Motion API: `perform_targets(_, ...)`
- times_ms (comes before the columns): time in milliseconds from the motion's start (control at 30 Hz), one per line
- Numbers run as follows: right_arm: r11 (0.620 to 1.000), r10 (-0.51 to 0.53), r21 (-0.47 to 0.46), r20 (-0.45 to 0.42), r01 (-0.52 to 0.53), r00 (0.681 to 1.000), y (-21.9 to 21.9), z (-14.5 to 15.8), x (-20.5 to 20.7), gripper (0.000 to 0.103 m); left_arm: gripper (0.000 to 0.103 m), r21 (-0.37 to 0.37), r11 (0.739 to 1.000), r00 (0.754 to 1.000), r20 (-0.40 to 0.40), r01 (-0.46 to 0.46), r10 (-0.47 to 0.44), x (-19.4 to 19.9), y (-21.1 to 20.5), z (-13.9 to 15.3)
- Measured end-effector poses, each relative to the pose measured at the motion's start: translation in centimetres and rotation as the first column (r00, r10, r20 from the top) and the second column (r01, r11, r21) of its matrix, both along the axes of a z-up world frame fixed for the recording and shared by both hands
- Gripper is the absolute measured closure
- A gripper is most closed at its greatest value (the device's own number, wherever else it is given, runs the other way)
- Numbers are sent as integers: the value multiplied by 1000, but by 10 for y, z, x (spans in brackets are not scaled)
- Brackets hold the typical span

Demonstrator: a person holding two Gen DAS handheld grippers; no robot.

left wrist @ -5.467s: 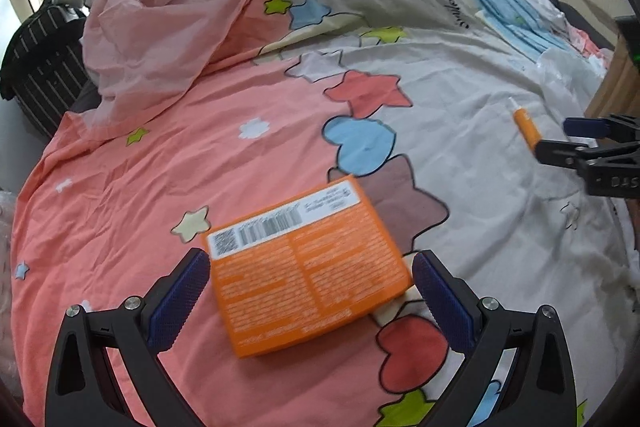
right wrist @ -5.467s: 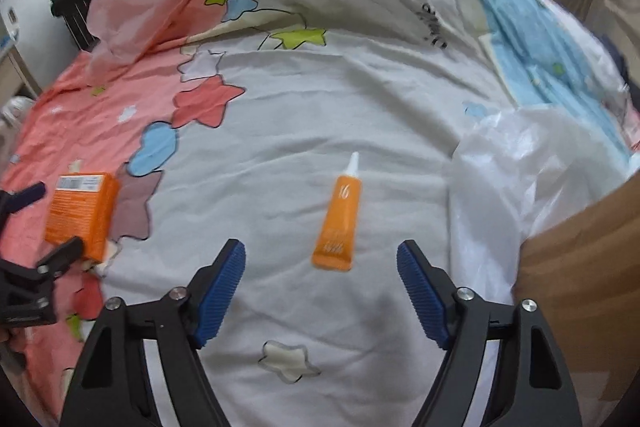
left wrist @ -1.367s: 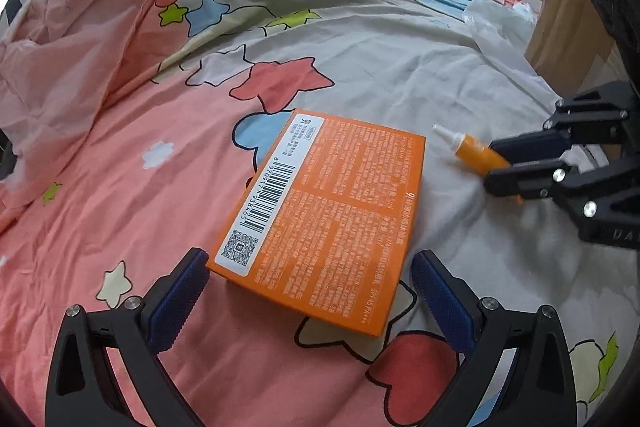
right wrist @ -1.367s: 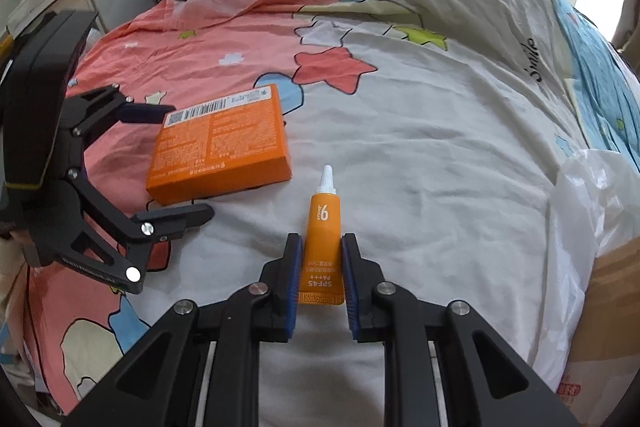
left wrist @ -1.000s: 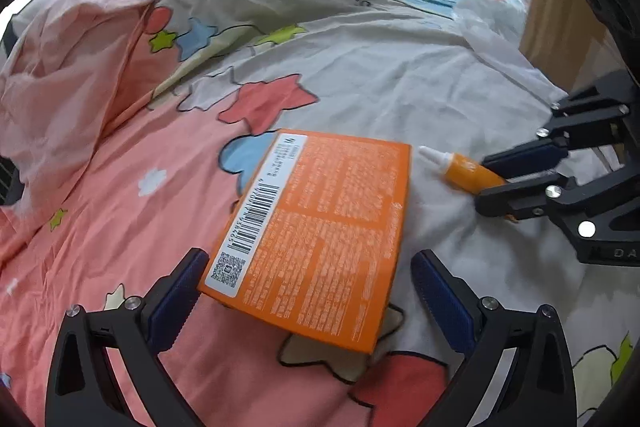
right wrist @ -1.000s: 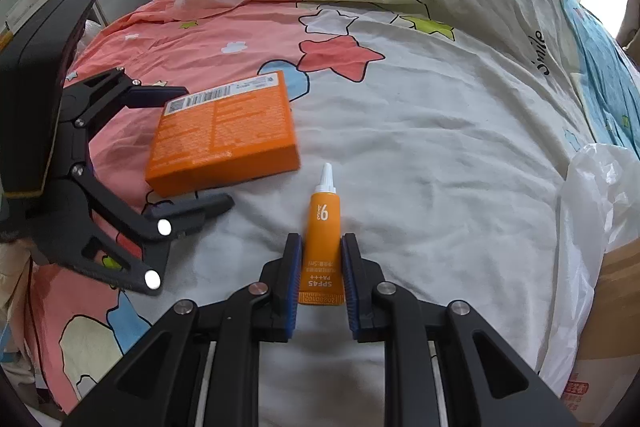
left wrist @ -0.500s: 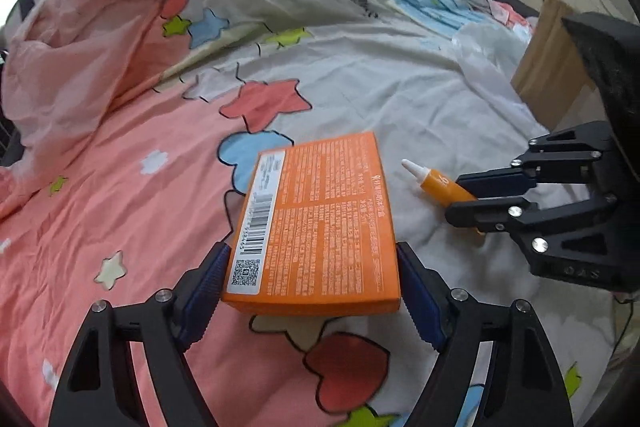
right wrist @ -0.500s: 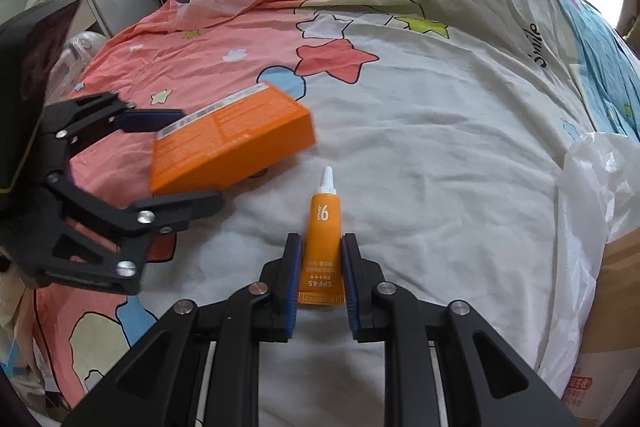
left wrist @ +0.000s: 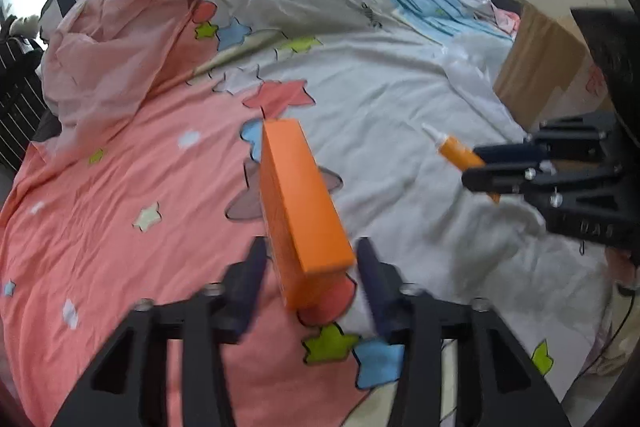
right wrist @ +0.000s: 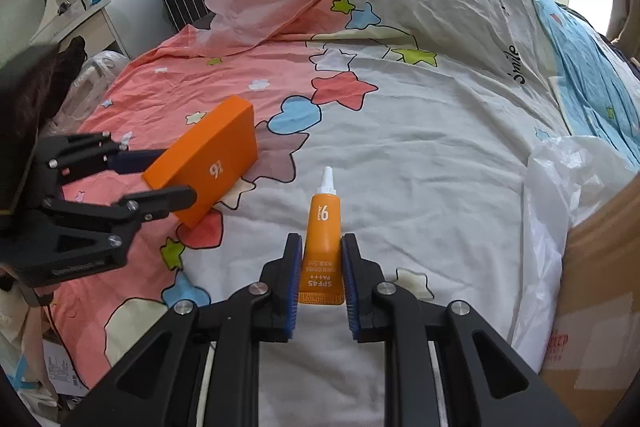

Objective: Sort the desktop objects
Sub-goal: 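Lift the orange box with the left tool while the right tool lifts the orange tube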

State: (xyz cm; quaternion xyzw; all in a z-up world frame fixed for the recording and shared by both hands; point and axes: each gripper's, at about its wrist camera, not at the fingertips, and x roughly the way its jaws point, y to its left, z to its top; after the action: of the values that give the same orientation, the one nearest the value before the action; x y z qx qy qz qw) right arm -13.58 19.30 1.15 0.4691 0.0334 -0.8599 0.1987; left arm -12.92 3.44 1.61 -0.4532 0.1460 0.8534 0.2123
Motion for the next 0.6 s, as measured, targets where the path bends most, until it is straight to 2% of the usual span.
perform_targets(100,1000,-1,-5,5,1,1000,1,-1,3,85,38,-63,998,999,-39,3,-5,8,7,-5)
perform_targets(133,1000,0,-7,9,0,1000,1,-2,4,85,33,-82,997,998,-55,-3,-2,8,9,-7)
perform_targets(200,1000,2,-2,13,-2,1000,-1,-3,4,85,12,-80,997,998,-62,-16,11,6,8,-9)
perform_targets(267,1000,6,3,16,-6,1000,-2,-6,5,85,6,-64,997,998,-58,-40,37,2,7,-12)
perform_targets(367,1000,9,13,24,-9,1000,-3,-10,4,85,2,-8,998,998,-5,-69,69,-3,8,-18)
perform_targets(600,1000,-7,23,26,6,1000,9,-14,0,85,1,82,986,985,104,-147,138,-7,14,-34)
